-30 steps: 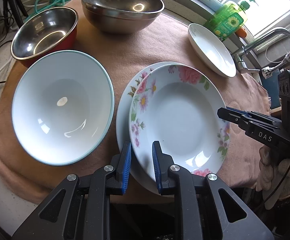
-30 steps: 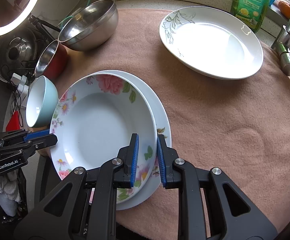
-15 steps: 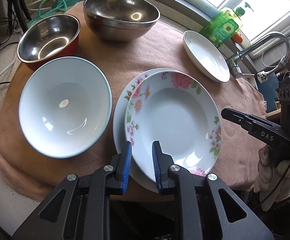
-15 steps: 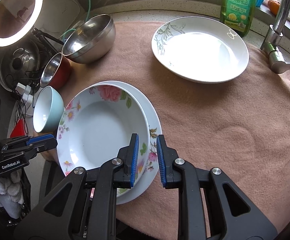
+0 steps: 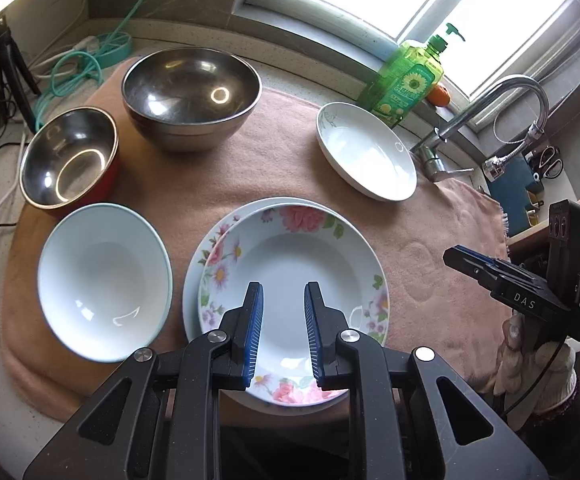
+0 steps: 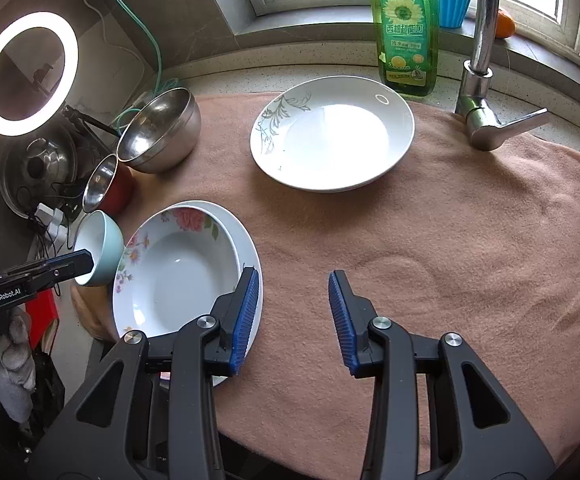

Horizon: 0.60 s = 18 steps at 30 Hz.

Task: Organize plates and bowls
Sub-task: 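Open the right tool and lift it off the stacked plates, then move the right tool to the rim of the white leaf-pattern plate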

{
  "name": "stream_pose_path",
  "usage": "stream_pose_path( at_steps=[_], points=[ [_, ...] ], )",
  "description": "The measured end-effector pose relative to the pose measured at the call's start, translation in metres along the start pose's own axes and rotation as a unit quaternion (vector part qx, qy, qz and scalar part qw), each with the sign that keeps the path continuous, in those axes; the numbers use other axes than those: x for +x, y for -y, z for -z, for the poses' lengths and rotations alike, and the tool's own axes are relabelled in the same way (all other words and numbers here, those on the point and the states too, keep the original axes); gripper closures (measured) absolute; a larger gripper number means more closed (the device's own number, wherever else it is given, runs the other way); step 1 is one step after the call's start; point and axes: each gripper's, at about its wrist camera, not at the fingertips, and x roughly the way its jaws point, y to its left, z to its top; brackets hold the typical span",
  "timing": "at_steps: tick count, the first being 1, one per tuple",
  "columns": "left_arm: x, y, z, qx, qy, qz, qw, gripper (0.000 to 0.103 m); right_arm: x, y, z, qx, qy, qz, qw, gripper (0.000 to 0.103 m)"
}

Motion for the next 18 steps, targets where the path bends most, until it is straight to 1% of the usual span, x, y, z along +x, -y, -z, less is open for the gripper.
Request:
stream_pose_path(
  at_steps=[2, 3, 5, 8, 12, 14, 15, 18],
  points=[
    [0.0, 0.008, -0.007, 0.011, 0.003, 0.004, 0.9999, 0.085, -0.007, 0.005, 0.001, 0.004, 0.008, -0.002, 1.0, 0.064],
    [0.001, 0.011, -0.011, 0.016, 0.004, 0.006, 0.9998, 0.085, -0.01, 0.008, 0.001, 0.008, 0.014, -0.003, 1.0, 0.059],
    [0.004, 0.016, -0.018, 0.022, 0.005, 0.004, 0.9997, 0.085, -0.015, 0.014, 0.002, 0.014, 0.026, 0.0, 1.0, 0.055],
    [0.009, 0.022, -0.028, 0.03, -0.003, 0.013, 0.9995, 0.085, -0.024, 0.025, 0.001, 0.028, 0.049, 0.008, 0.998, 0.055],
    [0.014, 0.03, -0.043, 0.051, -0.007, 0.009, 0.9986, 0.085, -0.032, 0.037, -0.002, 0.048, 0.078, 0.012, 0.996, 0.055],
    [0.019, 0.033, -0.054, 0.058, -0.008, 0.012, 0.9982, 0.085, -0.032, 0.045, -0.007, 0.061, 0.079, 0.003, 0.995, 0.055],
    [0.023, 0.035, -0.06, 0.062, -0.01, 0.015, 0.9979, 0.085, -0.031, 0.047, -0.01, 0.064, 0.079, 0.006, 0.995, 0.055],
    [0.034, 0.039, -0.08, 0.067, -0.017, 0.036, 0.997, 0.085, -0.032, 0.049, -0.019, 0.056, 0.09, 0.038, 0.994, 0.055]
  ],
)
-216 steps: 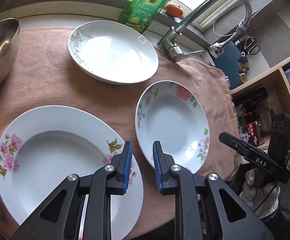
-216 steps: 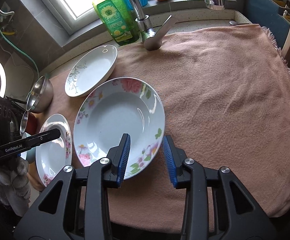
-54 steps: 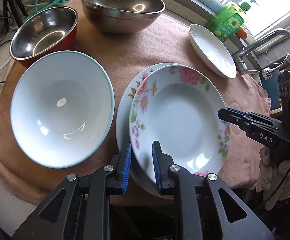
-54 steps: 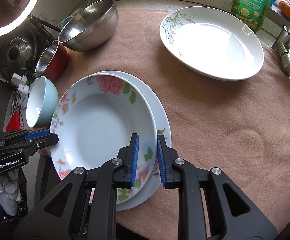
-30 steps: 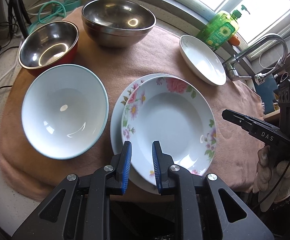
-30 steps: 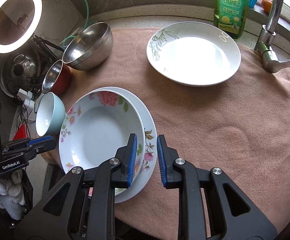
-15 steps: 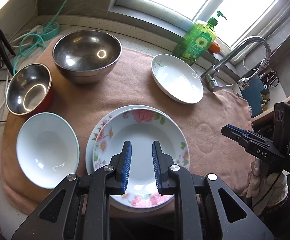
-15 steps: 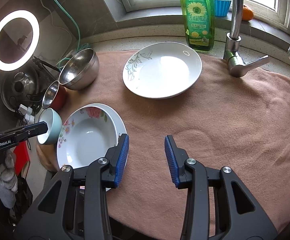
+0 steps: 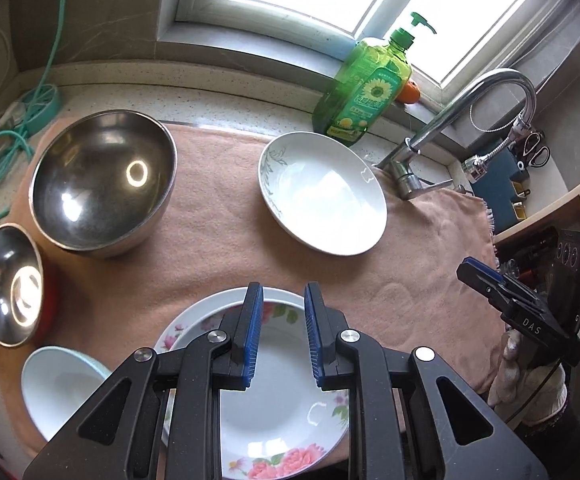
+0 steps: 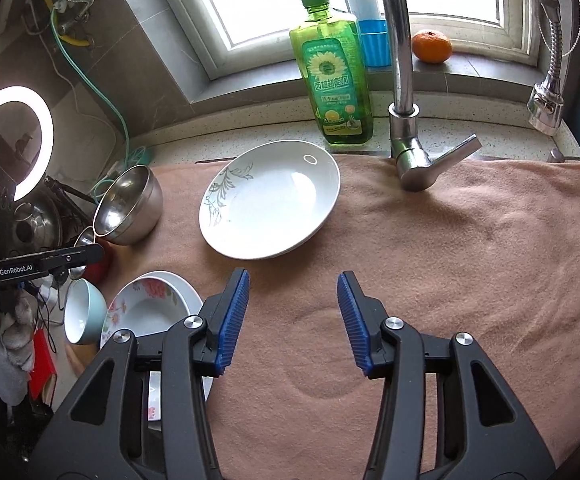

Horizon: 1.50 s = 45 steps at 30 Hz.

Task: Organize plates and bowls
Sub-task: 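Move the right tool to the rim of the white leaf-pattern plate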

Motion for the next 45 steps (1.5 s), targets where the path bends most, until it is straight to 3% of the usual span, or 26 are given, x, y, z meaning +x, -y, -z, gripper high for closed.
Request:
stream_pose_path(
  at_steps=[7, 14, 18, 27, 39, 45],
  points=[
    [0.035, 0.006, -0.047, 0.026, -0.018, -0.002, 0.9995, 0.085, 0.025, 0.011, -0.022, 0.025, -0.012, 0.027, 0.999, 0.055],
    [0.079, -0.003, -0.086, 0.021, -0.056, -0.011, 0.9982, 0.085, 0.061, 0.028, -0.034, 0.069, -0.034, -0.002, 0.997, 0.056],
    [0.098, -0.007, -0.103, 0.028, -0.062, -0.03, 0.9972, 0.085, 0.078, 0.039, -0.038, 0.092, -0.044, -0.01, 0.995, 0.067],
    [0.13, -0.009, -0.111, 0.062, -0.079, -0.064, 0.993, 0.085, 0.108, 0.051, -0.045, 0.113, -0.059, -0.019, 0.992, 0.075],
    [0.151, -0.016, -0.118, 0.053, -0.098, -0.046, 0.9927, 0.085, 0.131, 0.053, -0.052, 0.124, -0.081, -0.024, 0.989, 0.086],
    [0.157, -0.014, -0.116, 0.061, -0.108, -0.039, 0.9915, 0.093, 0.136, 0.055, -0.054, 0.128, -0.088, -0.032, 0.987, 0.09]
  ],
)
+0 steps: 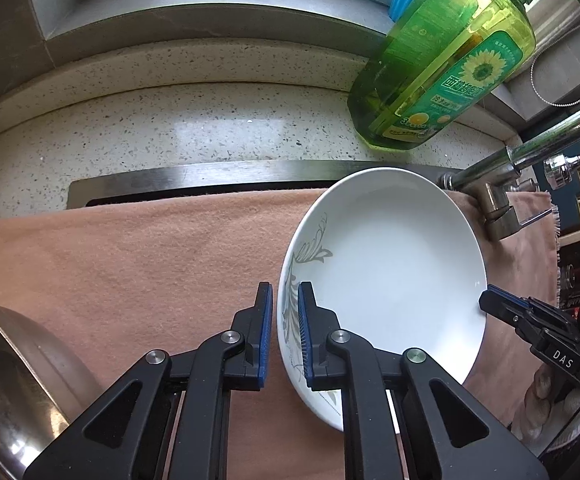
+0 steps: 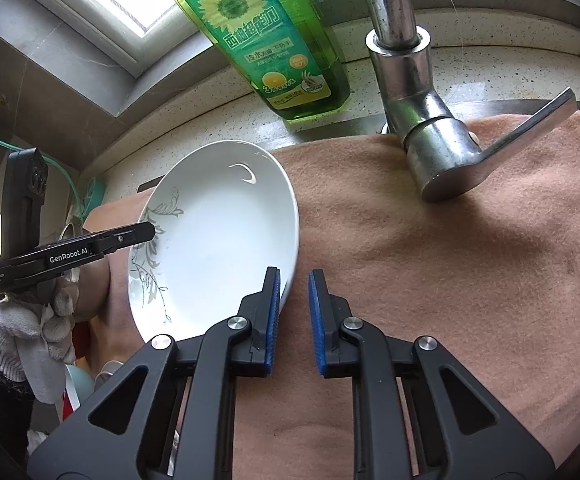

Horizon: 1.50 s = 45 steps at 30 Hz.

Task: Organize plates and bowls
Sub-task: 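Move the right tool to the rim of the white leaf-pattern plate, then close the right tool on the leaf-pattern plate rim, then lift the leaf-pattern plate and carry it toward the stacked floral plates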

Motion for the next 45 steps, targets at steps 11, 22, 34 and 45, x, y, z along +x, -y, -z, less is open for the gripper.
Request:
stream_pose_path(
  at_steps=[11, 22, 34, 45],
  points=[
    [0.001, 0.0, -0.002, 0.007, 0.003, 0.0, 1.0, 0.096, 0.011, -0.001, -0.002, 0.006, -0.011, -0.008, 1.0, 0.095],
    [0.001, 0.0, 0.0, -0.002, 0.004, 0.0, 1.0, 0.096, 0.009, -0.004, -0.003, 0.002, -0.017, -0.004, 1.0, 0.095],
    [-0.017, 0.008, 0.009, -0.001, 0.017, 0.002, 0.9999, 0.096, -0.007, -0.002, -0.004, -0.002, -0.014, -0.012, 1.0, 0.095],
    [-0.043, 0.01, 0.033, -0.016, 0.036, 0.01, 0.9992, 0.096, -0.033, -0.016, 0.011, -0.025, -0.008, -0.017, 1.0, 0.095]
  ],
)
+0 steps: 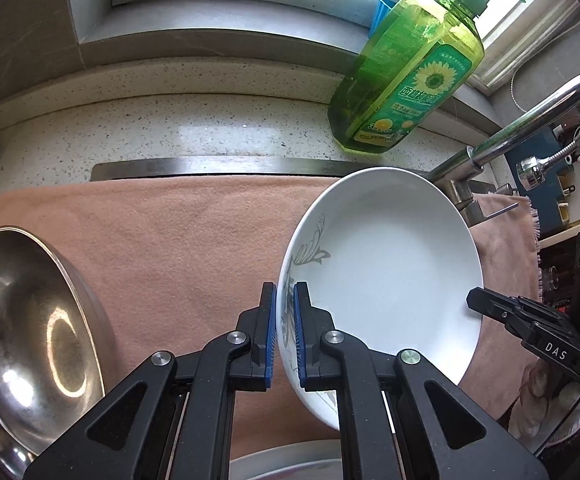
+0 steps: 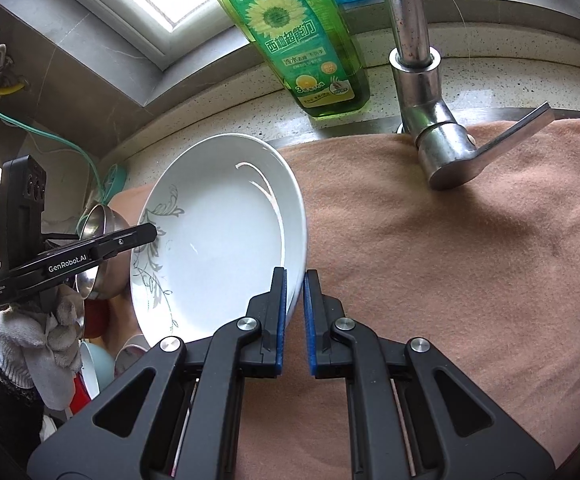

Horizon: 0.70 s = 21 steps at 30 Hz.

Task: Organize plates and bowls
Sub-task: 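Lift the leaf-pattern plate and carry it toward the stacked floral plates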

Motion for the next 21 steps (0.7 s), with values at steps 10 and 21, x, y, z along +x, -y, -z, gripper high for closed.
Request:
stream_pose_path(
  at_steps=[10, 21],
  points=[
    [-0.034, 0.0, 0.032, -0.018, 0.027, 0.004, 0.9995, 0.096, -0.021, -0.024, 0.022, -0.031, -0.001, -0.007, 0.999, 0.095],
    [-0.06, -0.011, 0.082, -0.053, 0.042, -0.004, 0.9977, 0.096, -0.027, -0.048, 0.058, -0.068, -0.025, -0.021, 0.997, 0.095]
  ],
)
